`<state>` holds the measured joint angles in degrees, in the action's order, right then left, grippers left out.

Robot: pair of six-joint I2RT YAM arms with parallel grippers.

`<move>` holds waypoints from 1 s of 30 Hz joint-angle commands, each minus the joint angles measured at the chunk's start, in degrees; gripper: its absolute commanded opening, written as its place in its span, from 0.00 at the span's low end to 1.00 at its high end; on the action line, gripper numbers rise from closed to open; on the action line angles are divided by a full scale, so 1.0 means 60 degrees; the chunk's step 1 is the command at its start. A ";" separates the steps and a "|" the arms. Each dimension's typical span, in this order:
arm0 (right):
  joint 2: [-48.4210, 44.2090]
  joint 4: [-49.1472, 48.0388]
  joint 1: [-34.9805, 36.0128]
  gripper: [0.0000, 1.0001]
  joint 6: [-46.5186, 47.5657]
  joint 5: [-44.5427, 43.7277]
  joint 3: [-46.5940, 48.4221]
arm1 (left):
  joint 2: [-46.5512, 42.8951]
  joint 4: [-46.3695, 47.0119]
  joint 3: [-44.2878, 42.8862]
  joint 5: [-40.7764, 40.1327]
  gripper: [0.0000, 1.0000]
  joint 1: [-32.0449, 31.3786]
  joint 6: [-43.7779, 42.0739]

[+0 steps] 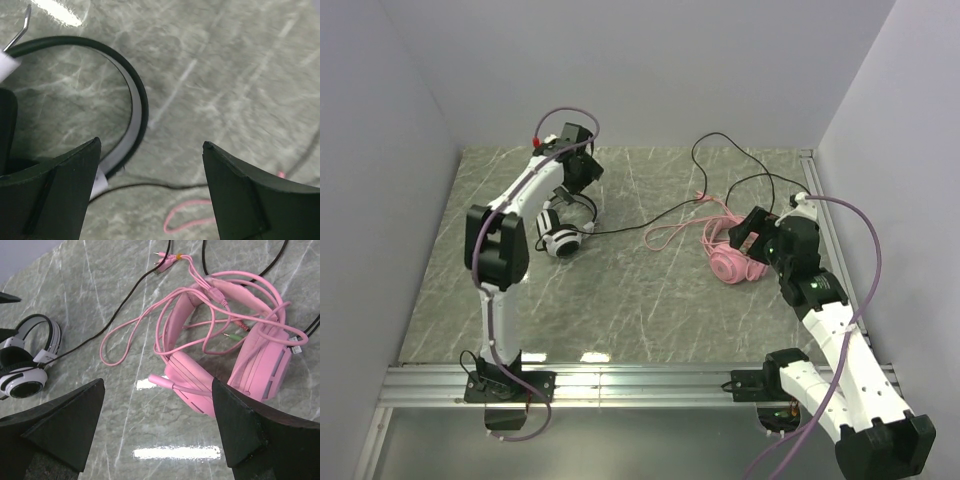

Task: Wrap the headphones

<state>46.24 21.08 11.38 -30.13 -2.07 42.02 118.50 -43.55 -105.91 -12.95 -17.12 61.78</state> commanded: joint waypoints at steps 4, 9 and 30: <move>-0.0279 -0.0481 0.0038 0.94 0.0056 0.0168 -0.0235 | 0.1753 -0.1560 -0.2181 -0.0991 0.89 -0.0046 -0.0174; -0.0309 -0.0496 0.0038 0.95 0.0056 0.0256 -0.0294 | 0.2632 -0.1311 -0.2227 -0.0860 0.84 -0.0046 -0.0379; -0.0939 -0.0511 0.0038 0.94 -0.0076 0.0681 -0.0704 | -0.1583 0.1571 0.4977 0.0340 0.49 -0.4248 -0.3820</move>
<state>42.09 19.29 11.38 -30.61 1.19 38.13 115.37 -36.42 -82.17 -15.42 -38.98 42.94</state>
